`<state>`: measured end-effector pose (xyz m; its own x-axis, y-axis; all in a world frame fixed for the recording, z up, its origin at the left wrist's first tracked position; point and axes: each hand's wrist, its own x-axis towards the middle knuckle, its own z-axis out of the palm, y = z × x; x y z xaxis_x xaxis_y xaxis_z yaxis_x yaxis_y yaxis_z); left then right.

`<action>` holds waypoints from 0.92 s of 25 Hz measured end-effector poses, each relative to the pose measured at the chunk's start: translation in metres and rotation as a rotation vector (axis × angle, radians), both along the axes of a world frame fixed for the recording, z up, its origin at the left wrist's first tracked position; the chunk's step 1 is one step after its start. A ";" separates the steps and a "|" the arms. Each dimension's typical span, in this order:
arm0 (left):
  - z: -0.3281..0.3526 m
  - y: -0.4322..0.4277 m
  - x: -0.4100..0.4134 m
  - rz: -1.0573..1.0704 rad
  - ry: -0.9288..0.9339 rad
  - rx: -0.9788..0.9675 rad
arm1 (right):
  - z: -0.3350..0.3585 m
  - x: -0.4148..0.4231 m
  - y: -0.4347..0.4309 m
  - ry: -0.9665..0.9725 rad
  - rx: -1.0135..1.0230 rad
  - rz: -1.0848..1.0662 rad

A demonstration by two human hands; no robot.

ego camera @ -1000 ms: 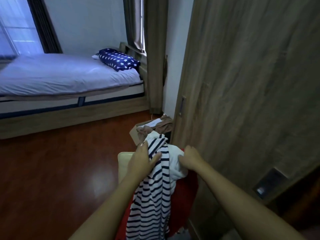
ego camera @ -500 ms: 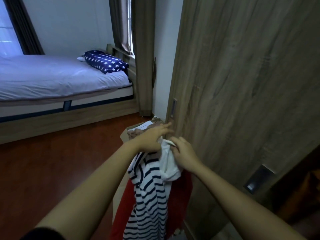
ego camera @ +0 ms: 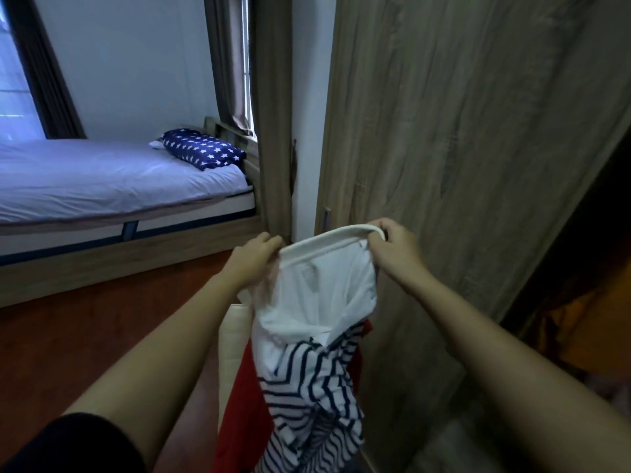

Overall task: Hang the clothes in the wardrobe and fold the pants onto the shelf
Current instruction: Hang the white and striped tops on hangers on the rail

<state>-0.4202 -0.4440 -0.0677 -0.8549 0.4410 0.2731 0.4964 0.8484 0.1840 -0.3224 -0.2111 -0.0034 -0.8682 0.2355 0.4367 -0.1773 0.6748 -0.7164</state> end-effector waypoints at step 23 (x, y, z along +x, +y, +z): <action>0.085 0.068 0.175 -0.019 0.299 0.190 | 0.095 0.211 0.100 -0.222 0.745 -0.472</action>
<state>-0.2452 -0.3757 0.0175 -0.7167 0.3732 0.5891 0.5675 0.8031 0.1817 -0.1118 -0.1113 0.0917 -0.8354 0.3117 0.4527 0.3251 0.9443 -0.0501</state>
